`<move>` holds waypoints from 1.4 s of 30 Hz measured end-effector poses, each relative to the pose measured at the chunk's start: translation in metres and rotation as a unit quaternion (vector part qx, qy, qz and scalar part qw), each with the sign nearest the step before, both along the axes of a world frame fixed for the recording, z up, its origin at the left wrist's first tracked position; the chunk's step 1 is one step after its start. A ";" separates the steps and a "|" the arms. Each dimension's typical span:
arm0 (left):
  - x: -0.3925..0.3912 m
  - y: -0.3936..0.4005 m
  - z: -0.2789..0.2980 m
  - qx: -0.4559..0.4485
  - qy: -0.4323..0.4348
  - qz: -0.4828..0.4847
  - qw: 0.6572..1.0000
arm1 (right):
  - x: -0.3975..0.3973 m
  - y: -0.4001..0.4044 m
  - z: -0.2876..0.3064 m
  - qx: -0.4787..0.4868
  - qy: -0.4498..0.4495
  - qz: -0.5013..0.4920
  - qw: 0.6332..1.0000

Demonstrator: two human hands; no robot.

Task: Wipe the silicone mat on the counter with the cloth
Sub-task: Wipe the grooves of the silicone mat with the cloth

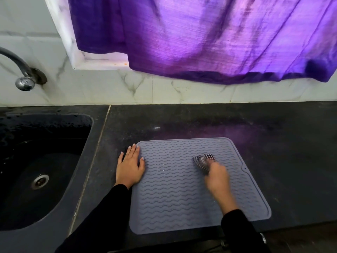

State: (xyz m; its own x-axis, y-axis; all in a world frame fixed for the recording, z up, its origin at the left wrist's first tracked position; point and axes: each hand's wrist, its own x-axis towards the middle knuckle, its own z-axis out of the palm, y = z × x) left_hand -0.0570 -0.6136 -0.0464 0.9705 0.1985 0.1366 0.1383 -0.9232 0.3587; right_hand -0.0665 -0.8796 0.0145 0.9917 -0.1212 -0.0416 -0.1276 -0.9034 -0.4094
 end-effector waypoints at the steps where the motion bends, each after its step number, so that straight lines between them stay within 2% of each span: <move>1: 0.001 0.000 0.000 -0.001 -0.002 0.002 1.000 | -0.006 0.010 -0.013 -0.053 -0.017 0.037 0.998; 3: 0.001 0.001 -0.002 -0.001 -0.005 0.004 1.000 | -0.013 0.022 -0.030 -0.109 -0.061 0.081 0.989; 5: 0.001 0.000 -0.003 0.004 -0.005 0.005 1.000 | -0.013 0.023 -0.029 -0.158 -0.049 0.089 0.982; 8: 0.001 0.001 -0.002 0.007 -0.006 0.007 1.000 | -0.013 0.004 -0.025 -0.153 -0.002 0.127 0.980; 10: 0.001 0.001 -0.002 0.004 -0.006 0.008 1.000 | -0.018 -0.009 -0.021 -0.145 -0.023 0.177 0.973; 14: 0.001 0.001 -0.003 0.009 -0.007 0.012 1.000 | -0.016 -0.041 0.000 -0.024 0.015 0.164 0.986; 16: 0.001 0.000 -0.003 0.011 -0.005 0.012 1.000 | -0.001 -0.054 0.016 0.121 0.071 0.082 0.987; 18: 0.001 -0.002 -0.003 0.010 -0.005 0.015 1.000 | 0.013 -0.062 0.030 0.328 0.095 -0.042 0.939; 19: 0.001 -0.002 -0.003 0.010 -0.005 0.017 1.000 | 0.019 -0.063 0.034 0.382 0.076 -0.092 0.916; 20: 0.001 -0.002 -0.003 0.010 -0.005 0.019 1.000 | 0.024 -0.061 0.037 0.368 0.034 -0.112 0.922; 22: 0.001 -0.002 -0.004 0.006 -0.005 0.019 1.000 | 0.025 -0.046 0.033 0.189 -0.036 -0.088 0.977; 23: 0.001 -0.002 -0.004 0.006 -0.004 0.018 1.000 | 0.021 -0.037 0.027 0.103 -0.047 -0.060 0.992; 25: 0.001 -0.002 -0.005 0.010 -0.004 0.018 1.000 | 0.010 -0.017 -0.001 -0.002 -0.048 0.034 0.998; 27: 0.002 -0.002 -0.006 0.014 -0.004 0.018 1.000 | 0.003 -0.005 -0.035 -0.096 -0.089 0.117 0.984; 29: 0.002 -0.003 -0.006 0.019 -0.002 0.015 1.000 | 0.006 -0.008 -0.053 -0.119 -0.124 0.128 0.977; 32: 0.002 -0.001 -0.007 0.021 0.000 0.009 1.000 | 0.011 -0.017 -0.045 -0.083 -0.108 0.144 0.980; 35: 0.001 0.000 -0.007 0.030 0.000 -0.001 1.000 | 0.016 -0.028 -0.037 0.019 -0.103 0.157 0.982; 37: 0.002 -0.001 -0.007 0.033 0.003 -0.002 0.999 | 0.023 -0.035 -0.034 0.145 -0.095 0.102 0.980; 38: 0.002 -0.002 -0.007 0.035 0.006 -0.003 0.999 | 0.028 -0.037 -0.034 0.234 -0.088 0.041 0.967; 39: 0.002 -0.002 -0.006 0.035 0.009 -0.002 0.999 | 0.035 -0.036 -0.033 0.327 -0.082 -0.039 0.941; 40: 0.001 -0.002 -0.005 0.033 0.011 -0.002 0.999 | 0.041 -0.033 -0.029 0.417 -0.078 -0.122 0.897; 41: 0.001 -0.001 -0.004 0.031 0.013 -0.003 0.999 | 0.047 -0.025 -0.025 0.481 -0.077 -0.194 0.851; 42: 0.000 -0.001 -0.004 0.031 0.017 -0.004 0.999 | 0.050 -0.018 -0.023 0.509 -0.081 -0.240 0.823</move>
State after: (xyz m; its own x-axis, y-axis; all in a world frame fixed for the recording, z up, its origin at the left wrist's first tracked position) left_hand -0.0569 -0.6145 -0.0507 0.9765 0.1820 0.1156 0.1411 -0.9448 0.2957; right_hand -0.0161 -0.8971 -0.0083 0.8421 -0.4851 -0.2356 -0.2384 0.0570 -0.9695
